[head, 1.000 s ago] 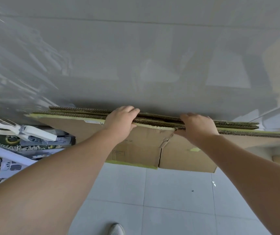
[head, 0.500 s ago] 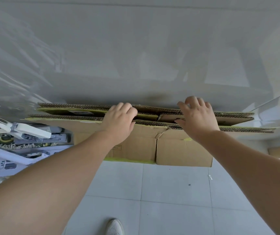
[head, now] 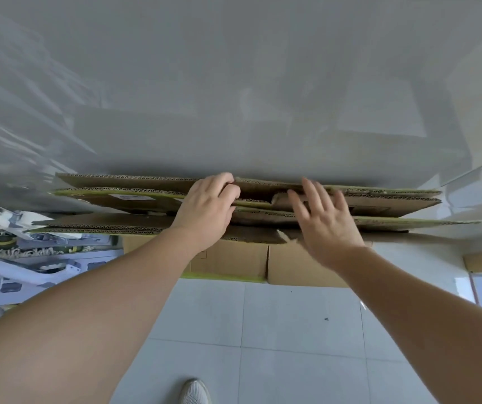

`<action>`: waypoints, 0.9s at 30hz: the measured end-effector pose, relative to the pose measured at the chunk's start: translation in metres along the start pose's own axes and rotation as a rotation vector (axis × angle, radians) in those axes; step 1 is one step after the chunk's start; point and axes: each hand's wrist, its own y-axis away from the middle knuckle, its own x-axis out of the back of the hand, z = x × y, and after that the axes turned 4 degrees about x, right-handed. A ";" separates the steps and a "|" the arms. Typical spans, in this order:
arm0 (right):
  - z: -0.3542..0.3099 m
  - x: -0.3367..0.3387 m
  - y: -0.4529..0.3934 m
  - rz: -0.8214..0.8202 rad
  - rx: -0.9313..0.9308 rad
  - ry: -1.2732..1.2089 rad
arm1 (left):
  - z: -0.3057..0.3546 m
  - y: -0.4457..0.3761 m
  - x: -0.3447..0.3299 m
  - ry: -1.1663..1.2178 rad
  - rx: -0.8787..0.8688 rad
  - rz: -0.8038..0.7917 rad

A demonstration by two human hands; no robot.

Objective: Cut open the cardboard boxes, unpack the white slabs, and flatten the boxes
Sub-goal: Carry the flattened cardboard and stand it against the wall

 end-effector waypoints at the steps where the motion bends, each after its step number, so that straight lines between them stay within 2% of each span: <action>1: 0.002 -0.001 -0.007 0.076 -0.034 -0.008 | -0.002 0.002 -0.002 0.001 -0.010 -0.028; 2: 0.004 -0.001 -0.014 0.113 -0.057 -0.012 | -0.004 0.006 -0.003 -0.012 -0.021 -0.087; 5: 0.012 0.001 -0.030 0.031 -0.110 -0.053 | -0.007 0.017 -0.008 -0.170 -0.040 -0.219; 7: 0.016 -0.002 -0.031 -0.032 -0.117 -0.082 | -0.006 0.017 -0.008 -0.237 0.023 -0.157; 10: 0.018 -0.006 -0.023 -0.057 -0.093 -0.124 | -0.013 0.007 0.003 -0.194 0.126 -0.060; 12: 0.019 -0.008 -0.015 0.051 -0.078 -0.159 | -0.020 0.006 0.009 -0.157 0.145 -0.051; 14: 0.020 -0.010 -0.008 0.241 -0.035 -0.130 | -0.024 0.006 0.014 -0.152 0.138 -0.027; 16: 0.021 -0.011 -0.006 0.306 0.025 -0.052 | -0.024 0.006 0.017 -0.227 0.120 -0.006; 21: 0.022 -0.015 -0.010 0.156 -0.093 0.020 | -0.024 0.008 0.008 -0.279 0.159 -0.031; 24: 0.015 -0.017 -0.012 0.150 -0.095 -0.004 | -0.021 0.013 -0.005 -0.293 0.140 -0.143; 27: 0.013 -0.018 -0.020 0.147 -0.122 -0.035 | -0.024 0.012 -0.020 -0.339 0.195 -0.260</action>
